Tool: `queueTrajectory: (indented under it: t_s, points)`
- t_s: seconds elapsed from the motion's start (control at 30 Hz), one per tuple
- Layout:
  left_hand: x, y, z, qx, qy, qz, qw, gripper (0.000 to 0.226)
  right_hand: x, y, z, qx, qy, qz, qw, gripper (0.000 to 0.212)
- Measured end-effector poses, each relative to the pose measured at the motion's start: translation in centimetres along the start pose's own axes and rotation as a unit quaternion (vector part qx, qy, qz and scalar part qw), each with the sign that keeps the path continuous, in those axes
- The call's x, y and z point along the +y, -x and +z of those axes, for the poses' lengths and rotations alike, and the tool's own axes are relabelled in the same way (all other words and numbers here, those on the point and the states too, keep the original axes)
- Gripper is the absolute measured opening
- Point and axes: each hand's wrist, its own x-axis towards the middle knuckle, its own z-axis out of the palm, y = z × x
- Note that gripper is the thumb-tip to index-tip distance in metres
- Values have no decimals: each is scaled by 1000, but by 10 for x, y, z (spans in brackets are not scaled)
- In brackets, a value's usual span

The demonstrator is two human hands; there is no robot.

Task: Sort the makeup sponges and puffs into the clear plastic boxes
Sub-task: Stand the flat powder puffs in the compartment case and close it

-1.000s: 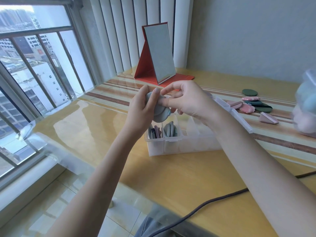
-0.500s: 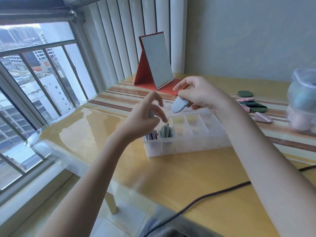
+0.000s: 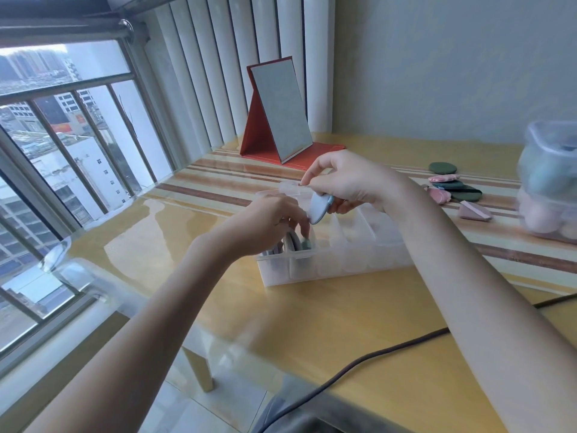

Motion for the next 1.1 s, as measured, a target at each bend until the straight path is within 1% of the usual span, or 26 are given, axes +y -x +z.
queueTrajectory:
  t_s: [0.07,0.17,0.3,0.47,0.53,0.6,0.7,0.77,0.93,1.1]
  points:
    - [-1,1,0,-8,-35,19,999,50,-1,0,1,-7,1,0,1000,21]
    - [-3,1,0,-5,-76,51,996,51,-2,0,3,-14,2,0,1000,20]
    - [3,2,-3,-20,-68,31,997,47,-1,0,2,-10,1,-2,1000,21]
    - [3,0,-5,-40,-27,6,999,57,0,0,3,-23,8,-1,1000,20]
    - [0,-1,-3,-40,-47,3,998,59,0,0,3,-23,7,0,1000,20]
    - [0,-3,-2,-58,-81,16,995,60,0,-1,3,-20,0,3,1000,21]
    - [7,-8,-4,-92,-123,27,988,52,0,-1,3,-22,-15,3,1000,21]
    - [10,-8,-5,-86,-132,32,987,48,-1,0,3,-23,-23,0,999,19]
    - [3,1,-3,-31,-107,23,994,44,1,-1,7,-14,-46,-13,999,12]
    - [3,6,-1,0,-75,-15,997,43,2,-3,18,10,-81,-40,996,8]
